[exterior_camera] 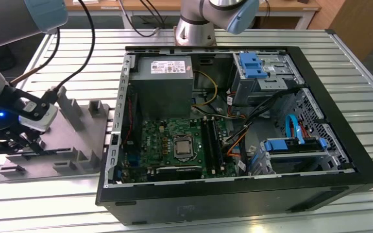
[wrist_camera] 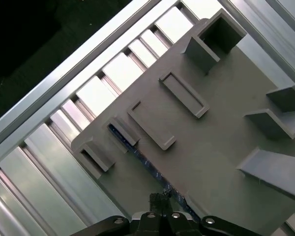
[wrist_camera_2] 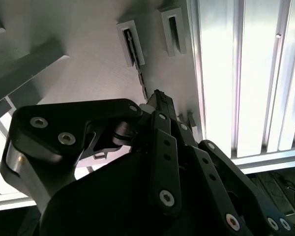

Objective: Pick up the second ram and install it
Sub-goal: 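Pick up the second ram and move it above second insertion slot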

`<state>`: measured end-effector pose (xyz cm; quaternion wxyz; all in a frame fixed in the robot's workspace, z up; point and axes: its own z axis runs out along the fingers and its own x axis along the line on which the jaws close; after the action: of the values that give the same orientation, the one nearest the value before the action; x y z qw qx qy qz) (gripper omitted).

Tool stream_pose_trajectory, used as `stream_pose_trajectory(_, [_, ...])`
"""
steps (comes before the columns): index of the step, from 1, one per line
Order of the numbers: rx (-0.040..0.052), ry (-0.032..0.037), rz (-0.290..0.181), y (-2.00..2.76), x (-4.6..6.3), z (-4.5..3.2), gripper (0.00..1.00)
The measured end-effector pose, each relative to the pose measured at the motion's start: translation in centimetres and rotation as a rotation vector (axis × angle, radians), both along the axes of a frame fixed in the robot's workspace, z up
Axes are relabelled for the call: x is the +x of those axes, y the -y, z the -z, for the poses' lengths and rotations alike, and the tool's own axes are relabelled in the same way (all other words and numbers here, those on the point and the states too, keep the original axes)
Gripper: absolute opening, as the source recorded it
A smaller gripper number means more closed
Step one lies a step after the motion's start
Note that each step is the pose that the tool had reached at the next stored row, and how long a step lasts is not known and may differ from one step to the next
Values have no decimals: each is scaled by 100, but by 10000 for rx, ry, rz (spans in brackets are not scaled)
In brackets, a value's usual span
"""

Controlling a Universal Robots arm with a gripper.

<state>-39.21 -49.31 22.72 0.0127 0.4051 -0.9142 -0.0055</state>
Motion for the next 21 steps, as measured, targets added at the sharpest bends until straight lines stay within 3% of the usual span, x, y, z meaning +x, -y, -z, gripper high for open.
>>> stream_pose_trajectory(14, [0, 0, -1018, 0, 0, 0, 10])
stream_pose_trajectory(16, [0, 0, -1512, 0, 0, 0, 10])
stream_pose_trajectory(21, [0, 0, -1878, 0, 0, 0, 10])
